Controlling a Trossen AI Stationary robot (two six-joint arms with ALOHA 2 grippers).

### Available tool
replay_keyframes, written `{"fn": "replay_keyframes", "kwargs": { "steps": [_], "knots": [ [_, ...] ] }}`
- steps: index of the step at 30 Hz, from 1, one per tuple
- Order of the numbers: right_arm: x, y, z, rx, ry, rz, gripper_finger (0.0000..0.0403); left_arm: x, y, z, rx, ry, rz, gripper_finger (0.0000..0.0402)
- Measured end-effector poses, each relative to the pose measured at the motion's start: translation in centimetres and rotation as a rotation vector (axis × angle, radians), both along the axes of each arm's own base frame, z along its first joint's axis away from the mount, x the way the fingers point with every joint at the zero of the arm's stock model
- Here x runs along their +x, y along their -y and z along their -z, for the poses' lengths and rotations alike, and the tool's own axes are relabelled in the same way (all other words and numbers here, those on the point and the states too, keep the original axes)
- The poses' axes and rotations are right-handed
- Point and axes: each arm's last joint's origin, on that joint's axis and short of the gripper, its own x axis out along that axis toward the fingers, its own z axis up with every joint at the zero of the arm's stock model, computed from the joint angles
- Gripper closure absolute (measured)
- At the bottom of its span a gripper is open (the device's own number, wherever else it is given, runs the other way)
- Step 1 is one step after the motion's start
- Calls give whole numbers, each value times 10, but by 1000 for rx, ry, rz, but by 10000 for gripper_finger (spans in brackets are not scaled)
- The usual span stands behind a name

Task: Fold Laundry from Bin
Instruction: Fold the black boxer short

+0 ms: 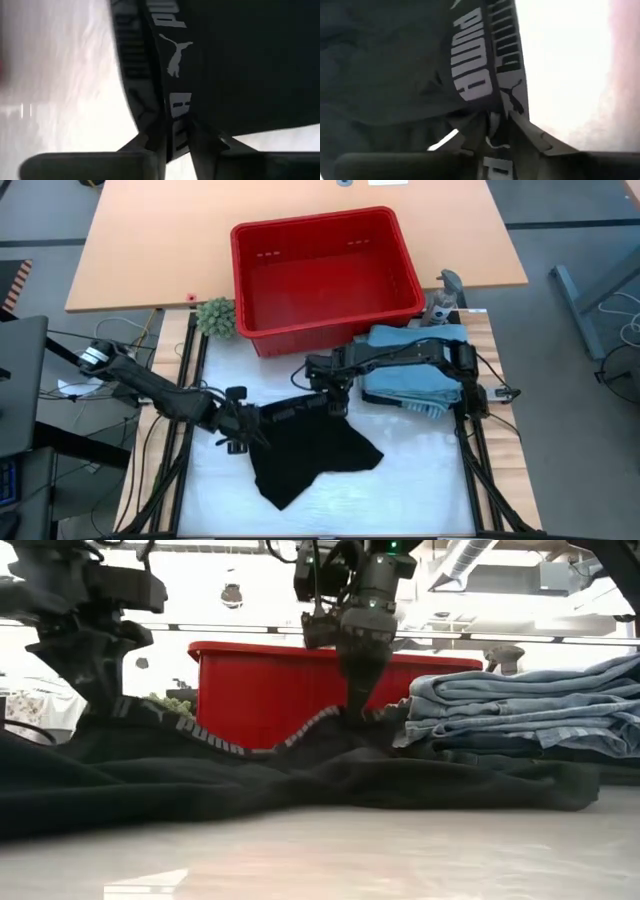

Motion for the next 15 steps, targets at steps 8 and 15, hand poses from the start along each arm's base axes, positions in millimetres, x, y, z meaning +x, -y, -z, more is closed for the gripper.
{"fn": "replay_keyframes", "kwargs": {
  "steps": [8,15],
  "knots": [
    [-1,24,-1,-63,13,74,170,-4,-22,-5,84,-22,-83,269],
    [-1,31,-1,12,29,71,152,-7,-34,-4,119,-76,-119,236]
  ]
}}
